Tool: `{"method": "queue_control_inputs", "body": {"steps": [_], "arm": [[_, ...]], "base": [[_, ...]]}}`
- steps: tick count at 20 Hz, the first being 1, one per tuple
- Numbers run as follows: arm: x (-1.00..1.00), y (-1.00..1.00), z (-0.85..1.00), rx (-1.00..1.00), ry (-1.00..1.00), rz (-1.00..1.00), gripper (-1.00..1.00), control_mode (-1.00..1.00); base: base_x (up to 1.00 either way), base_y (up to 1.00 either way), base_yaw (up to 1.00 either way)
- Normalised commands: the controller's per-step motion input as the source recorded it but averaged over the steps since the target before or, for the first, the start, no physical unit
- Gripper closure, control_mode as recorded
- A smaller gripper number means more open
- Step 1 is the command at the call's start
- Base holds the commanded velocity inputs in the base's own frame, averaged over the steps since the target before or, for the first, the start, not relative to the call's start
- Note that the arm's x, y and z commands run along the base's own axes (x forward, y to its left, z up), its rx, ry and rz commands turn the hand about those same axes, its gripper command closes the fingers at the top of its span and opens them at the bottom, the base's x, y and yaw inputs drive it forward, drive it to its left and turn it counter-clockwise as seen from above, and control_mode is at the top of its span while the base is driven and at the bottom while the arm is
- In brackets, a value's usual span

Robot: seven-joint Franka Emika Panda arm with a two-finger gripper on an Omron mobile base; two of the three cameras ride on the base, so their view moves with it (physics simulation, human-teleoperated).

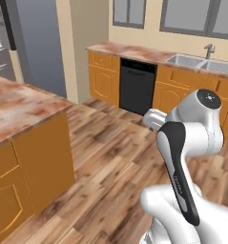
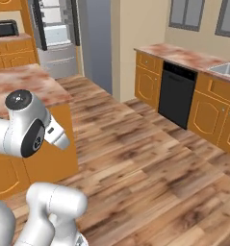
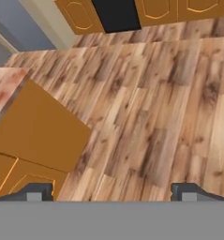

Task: Take a sugar cube from the saucer and place it inside the coffee. Then, grab milk from the fridge and place it next to the coffee on the counter to sweeten the coffee.

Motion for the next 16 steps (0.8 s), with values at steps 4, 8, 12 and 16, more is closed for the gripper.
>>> {"method": "queue_control_inputs", "body": {"steps": [4,8,12,16], "arm": [[0.00,0.00,0.00,0.00,0.00,0.00,-1.00,1.00],[0.00,0.00,0.00,0.00,0.00,0.00,-1.00,1.00],[0.00,0.00,0.00,0.00,0.00,0.00,-1.00,1.00],[0.00,0.00,0.00,0.00,0.00,0.00,-1.00,1.00]], "base": [[1.00,-0.95,0.13],[1.00,-0.84,0.13],[1.00,-0.73,0.21],[1.00,-0.57,0.29]]}}
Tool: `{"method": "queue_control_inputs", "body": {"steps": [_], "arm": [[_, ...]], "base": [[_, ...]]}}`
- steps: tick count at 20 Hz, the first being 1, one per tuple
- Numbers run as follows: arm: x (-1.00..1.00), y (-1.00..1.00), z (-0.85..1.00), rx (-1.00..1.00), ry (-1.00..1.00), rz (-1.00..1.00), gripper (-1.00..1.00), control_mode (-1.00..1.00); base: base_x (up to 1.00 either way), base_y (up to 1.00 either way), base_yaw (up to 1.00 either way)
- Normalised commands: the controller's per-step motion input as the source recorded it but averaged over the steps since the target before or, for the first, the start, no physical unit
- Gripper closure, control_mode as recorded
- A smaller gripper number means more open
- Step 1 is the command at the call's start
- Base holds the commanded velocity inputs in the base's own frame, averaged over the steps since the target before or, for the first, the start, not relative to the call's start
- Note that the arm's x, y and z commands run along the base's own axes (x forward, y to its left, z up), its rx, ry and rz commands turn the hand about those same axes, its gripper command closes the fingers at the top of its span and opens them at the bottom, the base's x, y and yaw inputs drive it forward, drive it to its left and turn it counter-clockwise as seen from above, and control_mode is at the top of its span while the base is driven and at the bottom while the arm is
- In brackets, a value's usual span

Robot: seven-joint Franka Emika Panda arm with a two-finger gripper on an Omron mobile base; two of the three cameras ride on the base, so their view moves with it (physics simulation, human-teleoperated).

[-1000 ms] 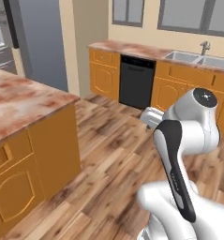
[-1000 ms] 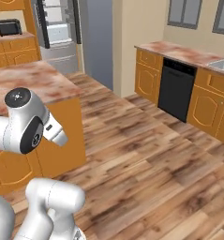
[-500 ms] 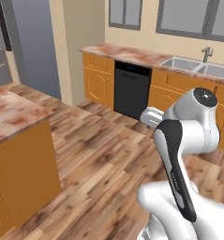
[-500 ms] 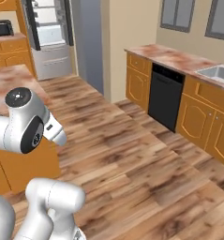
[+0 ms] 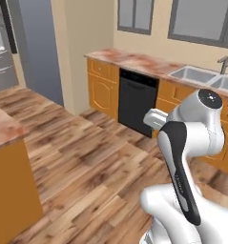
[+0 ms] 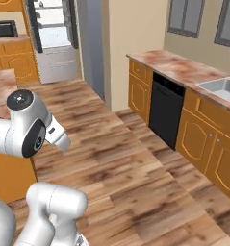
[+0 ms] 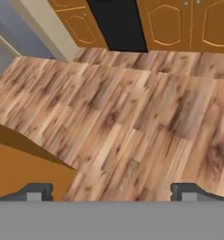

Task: Take a sugar cube from the saucer and place it inside the coffee. Then, grab milk from the fridge and place it next to the coffee on the counter to sweeten the coffee.

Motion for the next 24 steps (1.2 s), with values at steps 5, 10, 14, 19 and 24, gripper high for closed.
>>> {"method": "queue_control_inputs", "body": {"steps": [5,10,14,19,24], "arm": [[0.00,0.00,0.00,0.00,0.00,0.00,-1.00,1.00],[0.00,0.00,0.00,0.00,0.00,0.00,-1.00,1.00],[0.00,0.00,0.00,0.00,0.00,0.00,-1.00,1.00],[0.00,0.00,0.00,0.00,0.00,0.00,-1.00,1.00],[0.00,0.00,0.00,0.00,0.00,0.00,-1.00,1.00]], "base": [[1.00,-0.42,0.34],[1.00,-0.26,0.51],[1.00,-0.36,0.59],[0.97,-0.44,0.70],[0.99,-0.95,0.41]]}}
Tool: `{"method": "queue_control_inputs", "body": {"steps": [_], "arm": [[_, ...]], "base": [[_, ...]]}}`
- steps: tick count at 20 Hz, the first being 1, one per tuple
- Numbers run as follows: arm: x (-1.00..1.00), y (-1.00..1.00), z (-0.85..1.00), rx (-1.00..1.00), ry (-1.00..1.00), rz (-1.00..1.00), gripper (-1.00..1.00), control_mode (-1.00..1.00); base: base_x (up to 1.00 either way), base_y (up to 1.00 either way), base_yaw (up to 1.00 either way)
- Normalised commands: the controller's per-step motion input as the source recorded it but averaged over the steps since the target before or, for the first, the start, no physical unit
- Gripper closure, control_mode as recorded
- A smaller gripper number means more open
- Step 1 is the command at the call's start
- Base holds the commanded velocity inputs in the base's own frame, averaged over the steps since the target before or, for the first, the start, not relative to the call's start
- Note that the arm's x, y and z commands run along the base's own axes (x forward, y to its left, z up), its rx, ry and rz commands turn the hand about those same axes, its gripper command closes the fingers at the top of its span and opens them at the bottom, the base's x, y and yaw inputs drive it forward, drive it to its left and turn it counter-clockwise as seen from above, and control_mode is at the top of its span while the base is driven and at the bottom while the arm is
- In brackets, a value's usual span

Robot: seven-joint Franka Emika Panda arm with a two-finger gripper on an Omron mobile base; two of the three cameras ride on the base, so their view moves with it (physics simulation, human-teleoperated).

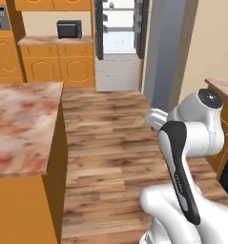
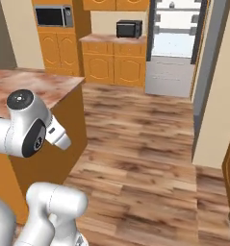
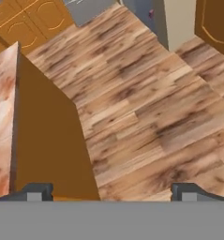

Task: Take a sugar cube from the saucer and place it inside the coffee. Then, grab milk from the fridge and place it next to the coffee on the counter to sweeten the coffee.

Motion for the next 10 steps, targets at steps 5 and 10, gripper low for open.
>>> {"method": "queue_control_inputs", "body": {"steps": [5,10], "arm": [[0.00,0.00,0.00,0.00,0.00,0.00,-1.00,1.00],[0.00,0.00,0.00,0.00,0.00,0.00,-1.00,1.00]], "base": [[1.00,-1.00,0.27],[1.00,-0.96,0.15]]}}
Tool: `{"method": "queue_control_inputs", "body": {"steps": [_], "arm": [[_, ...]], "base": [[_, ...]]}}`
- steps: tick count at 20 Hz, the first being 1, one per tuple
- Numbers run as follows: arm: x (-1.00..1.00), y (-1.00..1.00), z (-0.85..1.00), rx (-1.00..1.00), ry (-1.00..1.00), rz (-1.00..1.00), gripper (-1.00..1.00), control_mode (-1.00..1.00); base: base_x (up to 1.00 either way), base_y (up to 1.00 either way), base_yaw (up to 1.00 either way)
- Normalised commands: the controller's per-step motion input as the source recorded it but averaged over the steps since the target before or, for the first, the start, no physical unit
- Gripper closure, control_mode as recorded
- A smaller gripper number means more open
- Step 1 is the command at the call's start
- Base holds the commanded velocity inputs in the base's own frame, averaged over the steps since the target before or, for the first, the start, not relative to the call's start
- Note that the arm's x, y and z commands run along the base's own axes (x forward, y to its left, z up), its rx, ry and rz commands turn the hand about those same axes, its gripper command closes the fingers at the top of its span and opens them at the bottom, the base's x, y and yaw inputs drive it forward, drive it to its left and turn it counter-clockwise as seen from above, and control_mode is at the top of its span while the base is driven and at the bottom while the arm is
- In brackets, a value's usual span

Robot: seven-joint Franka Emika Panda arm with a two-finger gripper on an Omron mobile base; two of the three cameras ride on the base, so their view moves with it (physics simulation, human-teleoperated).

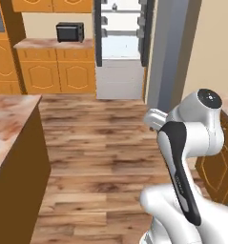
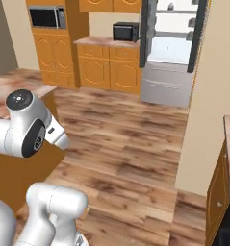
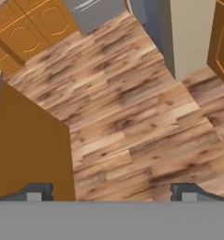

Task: Take a sugar cube from the saucer and place it inside the coffee. Then, grab milk from the fridge and place it next to the coffee on the counter to sweeten the coffee.

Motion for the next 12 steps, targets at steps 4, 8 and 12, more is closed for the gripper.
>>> {"method": "queue_control_inputs", "body": {"steps": [4,8,12], "arm": [[0.00,0.00,0.00,0.00,0.00,0.00,-1.00,1.00],[0.00,0.00,0.00,0.00,0.00,0.00,-1.00,1.00],[0.00,0.00,0.00,0.00,0.00,0.00,-1.00,1.00]], "base": [[1.00,-0.65,0.00],[1.00,-0.14,-0.06],[1.00,0.07,-0.06]]}}
